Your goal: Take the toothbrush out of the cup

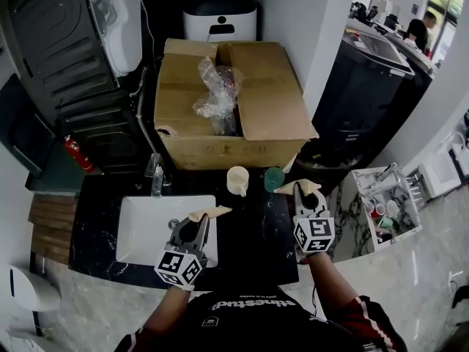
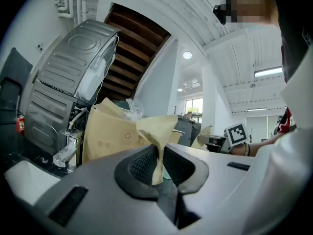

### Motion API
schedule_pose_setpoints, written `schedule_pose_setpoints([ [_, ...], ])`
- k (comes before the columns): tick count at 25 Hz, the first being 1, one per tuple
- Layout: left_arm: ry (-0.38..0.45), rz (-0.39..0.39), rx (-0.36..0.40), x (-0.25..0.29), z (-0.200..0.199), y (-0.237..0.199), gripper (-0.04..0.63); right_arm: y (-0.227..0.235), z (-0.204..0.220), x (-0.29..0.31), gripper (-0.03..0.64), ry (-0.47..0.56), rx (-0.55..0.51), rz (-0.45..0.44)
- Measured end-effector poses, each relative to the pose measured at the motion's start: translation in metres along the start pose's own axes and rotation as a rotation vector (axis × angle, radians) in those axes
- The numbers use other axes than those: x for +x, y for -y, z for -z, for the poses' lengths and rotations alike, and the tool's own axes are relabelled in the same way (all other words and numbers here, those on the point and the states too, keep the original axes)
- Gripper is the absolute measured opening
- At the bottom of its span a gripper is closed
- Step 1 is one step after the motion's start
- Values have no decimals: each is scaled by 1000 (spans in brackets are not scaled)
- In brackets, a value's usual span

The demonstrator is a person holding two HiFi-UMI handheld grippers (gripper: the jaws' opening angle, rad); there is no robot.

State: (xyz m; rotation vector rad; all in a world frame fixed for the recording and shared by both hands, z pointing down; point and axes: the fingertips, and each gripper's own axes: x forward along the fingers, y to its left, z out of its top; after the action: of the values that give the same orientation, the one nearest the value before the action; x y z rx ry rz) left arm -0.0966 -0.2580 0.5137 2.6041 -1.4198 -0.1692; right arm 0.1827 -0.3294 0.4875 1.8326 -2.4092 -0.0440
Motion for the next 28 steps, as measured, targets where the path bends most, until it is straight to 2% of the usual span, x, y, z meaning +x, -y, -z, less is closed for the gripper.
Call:
schedule_pose_setpoints([
  [6,-6,30,31,9,-1,9,46,-31,13,-40,58,-36,23,-45],
  [11,-27,61,90,12,1,19,46,-57,17,-74,58,-63,25,-78],
  [16,-42,71,137,11,3,24,46,-71,32,-103,58,-94,46,-47],
  [24,-56,80,140,12,9,27,46,-74,43,-106,58,-126,63,-39],
  [28,-52,78,136,9,8,27,46,-78,39,-105,58,-102,57,-54],
])
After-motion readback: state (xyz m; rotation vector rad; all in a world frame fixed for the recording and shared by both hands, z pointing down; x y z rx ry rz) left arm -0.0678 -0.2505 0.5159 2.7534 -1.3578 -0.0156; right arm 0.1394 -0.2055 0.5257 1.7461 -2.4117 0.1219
